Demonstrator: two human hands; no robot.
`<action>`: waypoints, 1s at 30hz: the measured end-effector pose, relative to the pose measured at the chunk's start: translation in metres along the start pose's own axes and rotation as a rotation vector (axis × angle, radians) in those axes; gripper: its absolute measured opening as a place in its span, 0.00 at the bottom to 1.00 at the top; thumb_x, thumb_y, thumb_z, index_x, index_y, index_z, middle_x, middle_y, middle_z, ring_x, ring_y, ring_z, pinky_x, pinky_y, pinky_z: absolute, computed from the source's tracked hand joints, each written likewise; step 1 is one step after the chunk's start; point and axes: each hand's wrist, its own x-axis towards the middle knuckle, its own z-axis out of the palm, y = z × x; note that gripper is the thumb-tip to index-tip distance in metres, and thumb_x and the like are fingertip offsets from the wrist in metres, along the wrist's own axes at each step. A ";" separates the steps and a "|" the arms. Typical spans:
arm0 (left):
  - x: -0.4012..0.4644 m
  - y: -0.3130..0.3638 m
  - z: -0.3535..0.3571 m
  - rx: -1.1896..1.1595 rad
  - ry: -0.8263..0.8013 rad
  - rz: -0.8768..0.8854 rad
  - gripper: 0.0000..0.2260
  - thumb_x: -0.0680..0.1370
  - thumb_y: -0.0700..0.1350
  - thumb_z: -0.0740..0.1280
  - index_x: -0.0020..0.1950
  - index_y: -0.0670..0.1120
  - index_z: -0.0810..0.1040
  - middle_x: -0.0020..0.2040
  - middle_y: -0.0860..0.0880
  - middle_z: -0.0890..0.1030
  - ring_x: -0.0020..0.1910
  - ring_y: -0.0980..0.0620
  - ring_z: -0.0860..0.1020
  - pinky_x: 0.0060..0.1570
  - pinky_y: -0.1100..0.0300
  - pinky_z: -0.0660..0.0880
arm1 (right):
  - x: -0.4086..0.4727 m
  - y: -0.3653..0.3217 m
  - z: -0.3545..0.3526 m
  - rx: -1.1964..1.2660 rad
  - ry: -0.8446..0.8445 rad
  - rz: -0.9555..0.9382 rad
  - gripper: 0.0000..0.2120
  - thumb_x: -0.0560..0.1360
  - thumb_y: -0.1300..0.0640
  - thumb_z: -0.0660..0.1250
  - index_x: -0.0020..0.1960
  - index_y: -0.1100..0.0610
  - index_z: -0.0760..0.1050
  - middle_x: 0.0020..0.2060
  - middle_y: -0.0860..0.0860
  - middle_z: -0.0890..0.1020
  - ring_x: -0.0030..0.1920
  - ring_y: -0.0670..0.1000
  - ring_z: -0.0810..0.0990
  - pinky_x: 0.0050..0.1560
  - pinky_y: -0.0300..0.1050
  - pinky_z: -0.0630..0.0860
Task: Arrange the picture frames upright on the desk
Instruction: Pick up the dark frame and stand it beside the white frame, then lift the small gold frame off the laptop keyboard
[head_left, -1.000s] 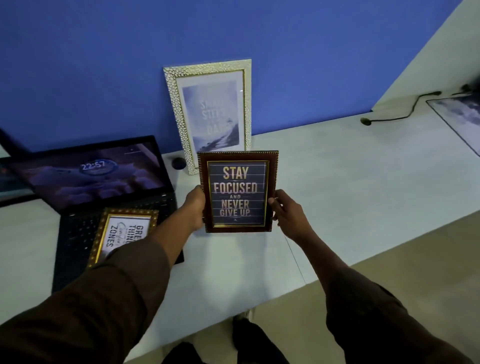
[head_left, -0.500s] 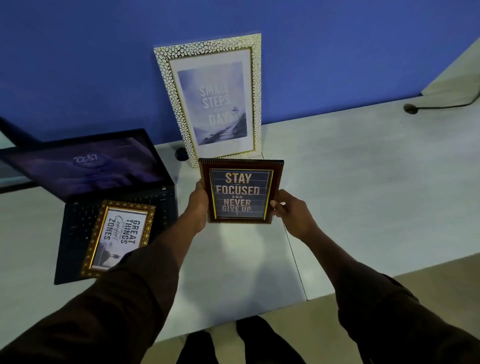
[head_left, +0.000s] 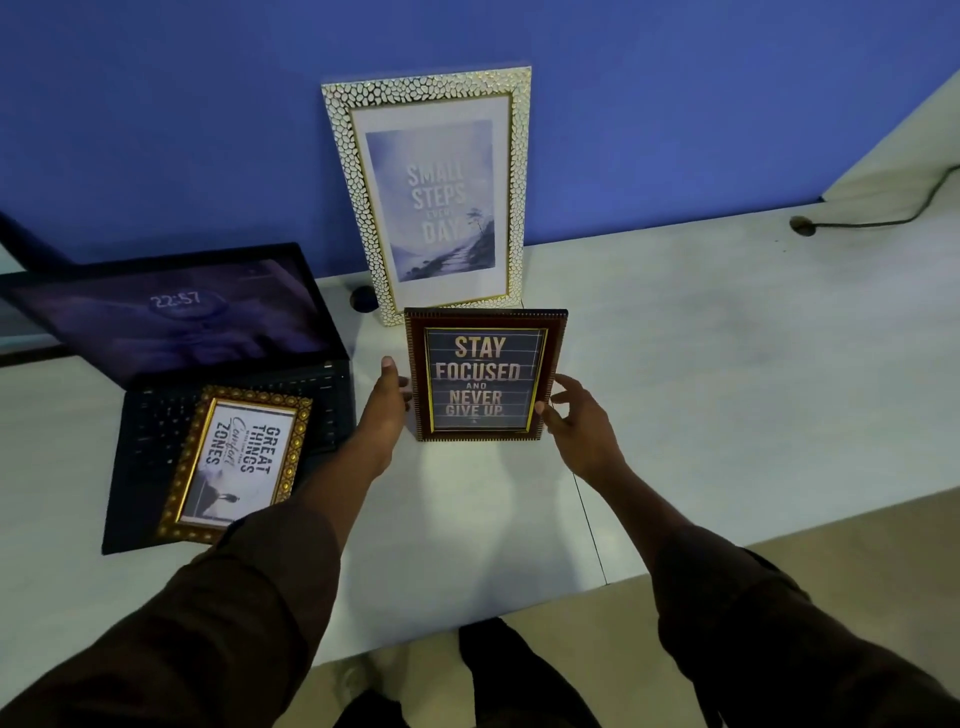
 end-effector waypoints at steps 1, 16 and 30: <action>0.001 -0.003 -0.006 0.011 -0.002 0.004 0.31 0.82 0.65 0.45 0.73 0.46 0.70 0.72 0.43 0.74 0.72 0.44 0.71 0.73 0.45 0.60 | -0.005 -0.003 0.002 -0.010 0.026 0.025 0.31 0.79 0.36 0.60 0.77 0.50 0.63 0.67 0.55 0.78 0.59 0.55 0.82 0.58 0.57 0.81; -0.095 -0.084 -0.240 0.044 0.083 0.196 0.25 0.80 0.66 0.53 0.63 0.51 0.77 0.62 0.45 0.80 0.57 0.46 0.79 0.56 0.56 0.70 | -0.149 -0.111 0.159 0.146 0.081 0.062 0.22 0.80 0.41 0.61 0.70 0.49 0.67 0.58 0.54 0.83 0.52 0.57 0.85 0.57 0.57 0.80; -0.094 -0.119 -0.341 0.153 0.203 0.099 0.26 0.79 0.63 0.57 0.70 0.49 0.72 0.69 0.45 0.75 0.66 0.42 0.74 0.70 0.42 0.68 | -0.129 -0.194 0.235 0.119 -0.202 0.036 0.20 0.82 0.46 0.61 0.70 0.55 0.68 0.59 0.57 0.82 0.56 0.58 0.83 0.60 0.58 0.80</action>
